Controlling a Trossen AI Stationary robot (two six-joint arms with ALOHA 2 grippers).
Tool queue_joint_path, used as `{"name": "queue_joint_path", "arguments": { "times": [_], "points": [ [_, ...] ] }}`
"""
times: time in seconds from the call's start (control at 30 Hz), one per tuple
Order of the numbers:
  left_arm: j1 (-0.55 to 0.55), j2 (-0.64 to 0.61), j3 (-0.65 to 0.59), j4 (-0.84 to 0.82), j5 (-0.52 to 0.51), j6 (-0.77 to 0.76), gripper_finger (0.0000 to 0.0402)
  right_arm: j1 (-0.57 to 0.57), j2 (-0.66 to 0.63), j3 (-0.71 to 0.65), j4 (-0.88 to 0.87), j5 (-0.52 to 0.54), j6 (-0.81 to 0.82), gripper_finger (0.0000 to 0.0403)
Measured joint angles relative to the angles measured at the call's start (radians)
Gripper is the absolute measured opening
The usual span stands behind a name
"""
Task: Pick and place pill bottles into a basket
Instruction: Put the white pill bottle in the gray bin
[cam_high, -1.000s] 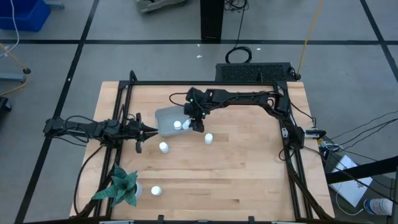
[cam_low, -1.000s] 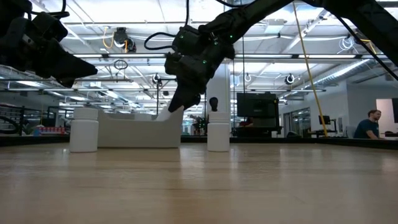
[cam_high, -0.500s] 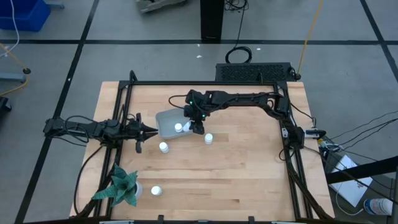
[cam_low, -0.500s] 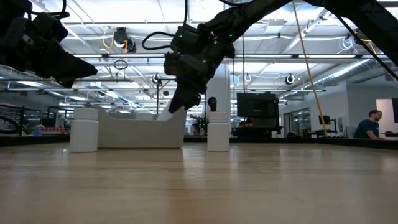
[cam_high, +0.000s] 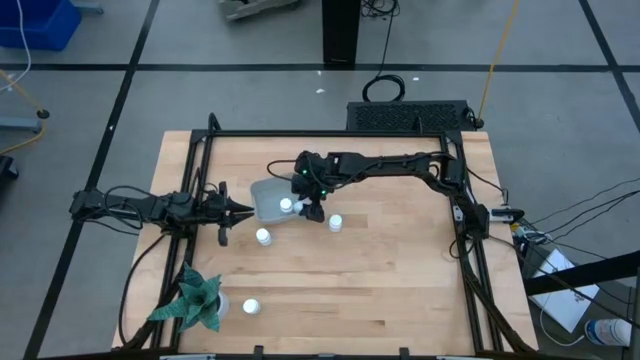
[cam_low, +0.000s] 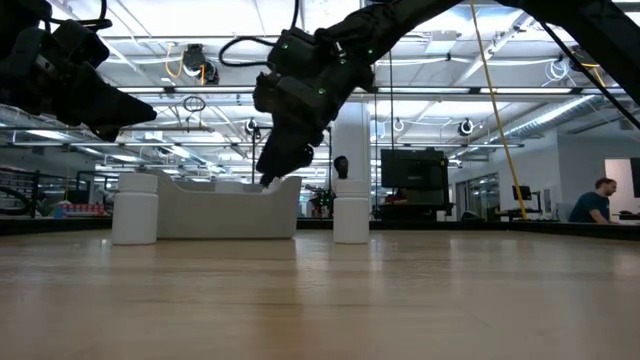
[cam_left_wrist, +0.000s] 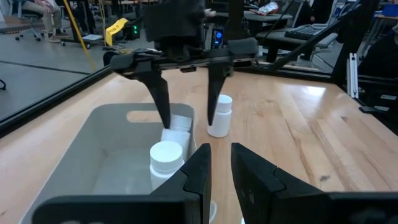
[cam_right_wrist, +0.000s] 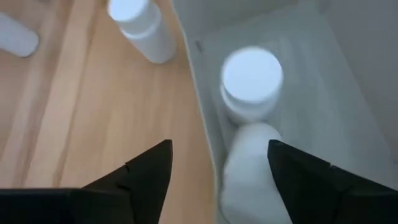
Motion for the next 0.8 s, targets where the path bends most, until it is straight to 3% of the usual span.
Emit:
{"name": "queue_joint_path", "arguments": {
  "times": [0.47, 0.67, 0.8],
  "points": [
    [0.0, 0.0, 0.0, 0.0, 0.0, 0.001, 0.0065, 0.018, 0.0, 0.0, 0.041, 0.009, -0.008, 0.0236],
    [0.0, 0.0, 0.0, -0.001, 0.0, 0.001, 0.0065, 0.015, -0.035, 0.0, 0.008, 0.135, -0.067, 0.0226],
    [0.0, 0.0, 0.0, -0.001, 0.0, 0.005, 0.0065, 0.005, -0.105, 0.0, -0.042, 0.135, -0.059, 0.0224]
  ]
}}
